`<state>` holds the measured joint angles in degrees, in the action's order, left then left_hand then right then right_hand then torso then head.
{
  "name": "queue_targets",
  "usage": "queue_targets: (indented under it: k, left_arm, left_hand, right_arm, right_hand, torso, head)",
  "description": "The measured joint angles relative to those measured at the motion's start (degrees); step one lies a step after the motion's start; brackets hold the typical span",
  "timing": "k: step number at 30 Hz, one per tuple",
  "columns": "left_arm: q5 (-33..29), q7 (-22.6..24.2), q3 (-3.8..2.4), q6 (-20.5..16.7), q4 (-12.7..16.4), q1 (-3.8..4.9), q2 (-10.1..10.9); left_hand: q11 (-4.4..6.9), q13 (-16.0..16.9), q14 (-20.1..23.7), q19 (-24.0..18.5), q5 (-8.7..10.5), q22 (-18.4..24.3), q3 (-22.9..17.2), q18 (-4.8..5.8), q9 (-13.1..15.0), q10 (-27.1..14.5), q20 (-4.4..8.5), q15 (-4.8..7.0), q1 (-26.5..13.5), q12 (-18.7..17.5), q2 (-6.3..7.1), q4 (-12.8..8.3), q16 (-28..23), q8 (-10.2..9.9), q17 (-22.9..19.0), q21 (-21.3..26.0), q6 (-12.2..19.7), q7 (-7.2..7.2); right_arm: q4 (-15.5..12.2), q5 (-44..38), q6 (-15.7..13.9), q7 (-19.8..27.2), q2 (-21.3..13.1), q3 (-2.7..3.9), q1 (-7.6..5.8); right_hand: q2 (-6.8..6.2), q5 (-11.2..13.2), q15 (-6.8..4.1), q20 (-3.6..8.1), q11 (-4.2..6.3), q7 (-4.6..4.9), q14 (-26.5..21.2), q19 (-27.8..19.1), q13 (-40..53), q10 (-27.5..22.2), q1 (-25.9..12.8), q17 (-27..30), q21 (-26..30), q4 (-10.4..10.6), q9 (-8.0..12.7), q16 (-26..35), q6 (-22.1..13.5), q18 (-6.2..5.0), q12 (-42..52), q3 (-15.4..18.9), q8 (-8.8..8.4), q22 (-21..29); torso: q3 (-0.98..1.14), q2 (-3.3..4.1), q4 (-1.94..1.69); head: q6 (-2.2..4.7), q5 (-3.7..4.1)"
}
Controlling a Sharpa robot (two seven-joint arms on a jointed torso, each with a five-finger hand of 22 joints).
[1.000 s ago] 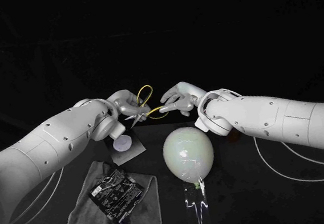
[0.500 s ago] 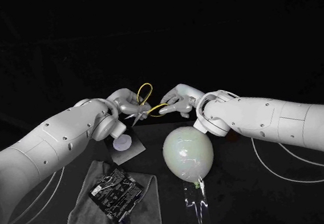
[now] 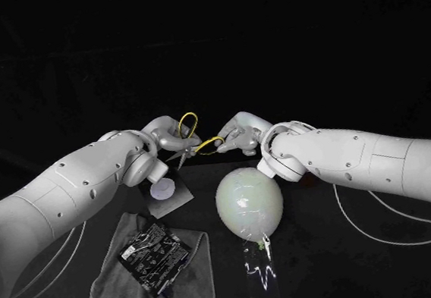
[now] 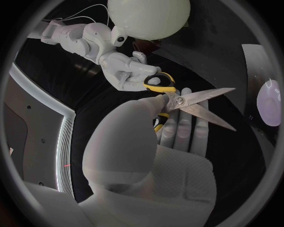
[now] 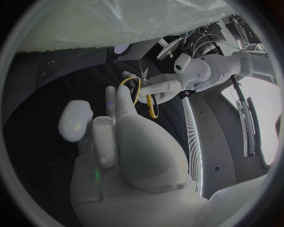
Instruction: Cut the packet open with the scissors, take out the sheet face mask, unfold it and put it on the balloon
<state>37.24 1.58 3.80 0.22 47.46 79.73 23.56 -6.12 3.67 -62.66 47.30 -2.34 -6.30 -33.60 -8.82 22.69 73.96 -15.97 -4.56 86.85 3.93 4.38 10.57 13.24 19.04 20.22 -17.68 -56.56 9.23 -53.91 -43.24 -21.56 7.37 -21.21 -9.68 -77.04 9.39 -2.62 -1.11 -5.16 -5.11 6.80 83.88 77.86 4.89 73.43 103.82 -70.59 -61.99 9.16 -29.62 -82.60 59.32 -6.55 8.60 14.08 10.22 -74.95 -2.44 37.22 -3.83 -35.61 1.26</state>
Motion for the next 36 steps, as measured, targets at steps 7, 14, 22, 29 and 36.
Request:
queue_targets:
  k: [7,14,22,29,36]
  left_arm:
    - [-0.37,0.7,-0.01,-0.13,0.71,0.03,0.3]
    - [-0.56,2.11,0.0,-0.86,1.7,0.03,0.91]
    - [-0.37,3.51,0.03,-1.74,1.52,-0.03,0.65]
    - [-0.34,4.31,0.07,-2.4,0.57,-0.2,0.07]
    - [-0.37,4.65,0.1,-3.12,-0.43,-0.29,-0.7]
  left_hand:
    - [-0.03,-0.01,0.24,0.0,-0.24,-0.15,-1.04,0.01,0.0,-0.03,0.0,-0.24,0.0,-0.22,0.01,-1.04,-0.84,-0.17,0.0,0.0,0.91,0.5]
    - [-0.55,-0.01,0.41,0.0,-0.34,-0.21,-1.2,0.02,0.44,-0.56,0.0,-0.4,-0.4,-0.23,0.4,-1.2,-0.89,-0.28,-0.01,0.0,1.02,0.59]
    - [-0.44,-0.01,0.62,-0.32,-0.34,-0.21,-1.54,0.02,0.51,-0.88,-0.31,-0.61,-0.63,-0.29,0.63,-1.52,-1.24,-0.32,-0.02,0.0,1.03,0.58]
    - [-0.55,-0.02,1.12,-0.98,-0.34,-0.2,-1.96,0.03,1.24,-1.39,-0.34,-0.8,-1.24,-0.29,0.61,-1.59,-1.7,-0.32,-0.03,0.0,1.31,0.7]
    - [-1.73,-0.08,5.01,-4.33,-0.35,0.75,-3.12,0.88,1.47,-4.62,-0.59,-2.35,-3.08,-0.27,1.39,-2.13,-4.12,-1.27,-0.64,1.96,3.31,1.89]
  right_arm:
    - [-0.28,6.15,-1.53,0.42,-0.17,0.0,0.03]
    - [-0.43,11.45,-3.4,0.14,-0.38,0.02,0.01]
    - [-0.68,16.51,-4.55,-1.22,-0.18,0.05,-0.08]
    - [-0.44,19.13,-5.06,-2.86,0.26,0.07,-0.14]
    - [-0.1,20.31,-5.73,-4.19,0.53,0.07,-0.18]
  right_hand:
    - [-0.45,0.11,-0.21,0.35,-0.51,-0.47,-0.11,-0.1,0.4,0.51,-0.16,-0.08,-0.02,-0.15,-0.57,-0.01,0.46,0.39,0.16,-0.61,0.41,0.0]
    - [-0.45,0.12,-0.22,0.64,-0.81,-0.76,-0.1,-0.21,0.57,0.81,-0.16,-0.09,-0.02,-0.25,-0.74,0.0,0.76,0.47,0.14,-0.99,0.65,0.03]
    - [-0.68,-0.07,-0.44,0.75,-0.92,-0.96,-0.32,-0.1,0.64,0.92,-0.4,-0.1,-0.23,-0.19,-1.16,-0.45,0.95,0.86,-0.02,-1.37,1.07,0.05]
    - [0.17,-0.08,-0.45,0.96,-0.92,-1.32,-0.33,-0.31,1.19,0.92,-1.85,-0.21,-0.23,0.16,-2.01,-0.45,1.3,0.89,0.58,-2.2,1.75,0.02]
    - [2.1,-0.04,-0.9,1.36,-0.92,-1.59,-0.35,-0.31,2.05,0.92,-3.72,-1.48,-0.23,0.17,-2.92,-0.45,1.55,0.93,0.69,-3.76,2.35,0.01]
  torso:
    - [-0.01,-0.05,-0.03]
    - [-0.04,-0.07,-0.09]
    - [-0.08,0.0,-0.03]
    - [-0.08,0.0,0.0]
    - [-0.05,0.0,0.03]
  head:
    - [-0.04,-0.12]
    - [-0.08,-0.14]
    - [-0.06,-0.19]
    - [-0.15,-0.12]
    - [-0.23,-0.05]
